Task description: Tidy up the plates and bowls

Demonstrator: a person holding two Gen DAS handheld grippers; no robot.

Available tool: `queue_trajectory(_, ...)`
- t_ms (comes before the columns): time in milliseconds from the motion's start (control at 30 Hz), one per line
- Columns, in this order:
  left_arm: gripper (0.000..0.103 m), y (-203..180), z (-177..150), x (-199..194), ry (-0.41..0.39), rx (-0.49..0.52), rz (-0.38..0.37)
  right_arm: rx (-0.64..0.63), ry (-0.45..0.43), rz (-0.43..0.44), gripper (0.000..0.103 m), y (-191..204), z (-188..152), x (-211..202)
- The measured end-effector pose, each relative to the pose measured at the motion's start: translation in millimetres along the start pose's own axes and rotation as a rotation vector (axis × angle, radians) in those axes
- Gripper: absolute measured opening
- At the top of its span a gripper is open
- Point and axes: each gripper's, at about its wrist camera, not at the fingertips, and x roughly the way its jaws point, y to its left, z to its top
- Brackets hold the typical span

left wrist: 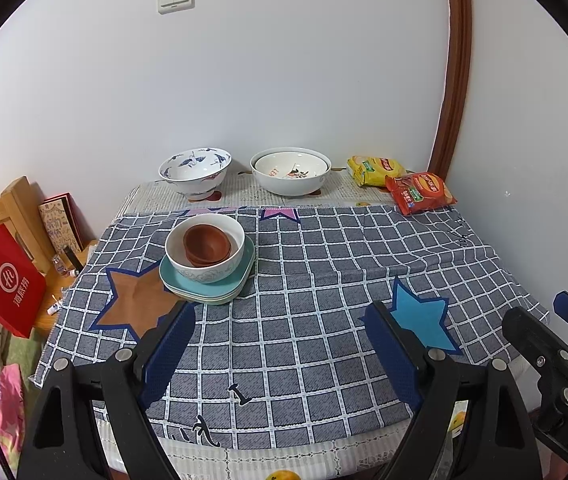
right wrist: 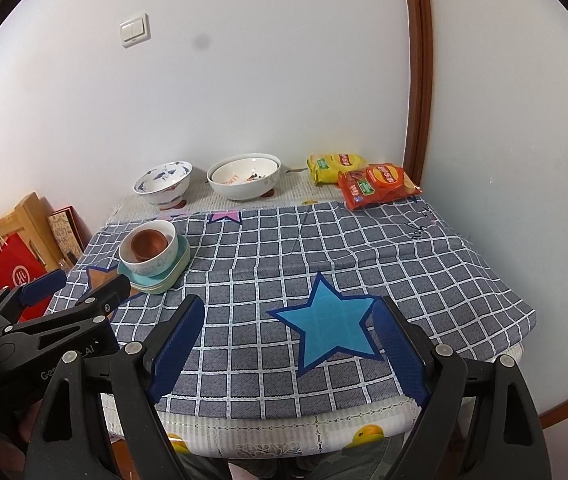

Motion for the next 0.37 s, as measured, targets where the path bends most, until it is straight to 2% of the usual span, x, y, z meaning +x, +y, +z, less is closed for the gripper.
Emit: queue_trajectory(367, 0.086, -1.6, -0.4, -1.2, 0.0, -0.007, -0.003, -0.001, -0.02, -0.012, 0.085, 0.0, 0.8, -8.3)
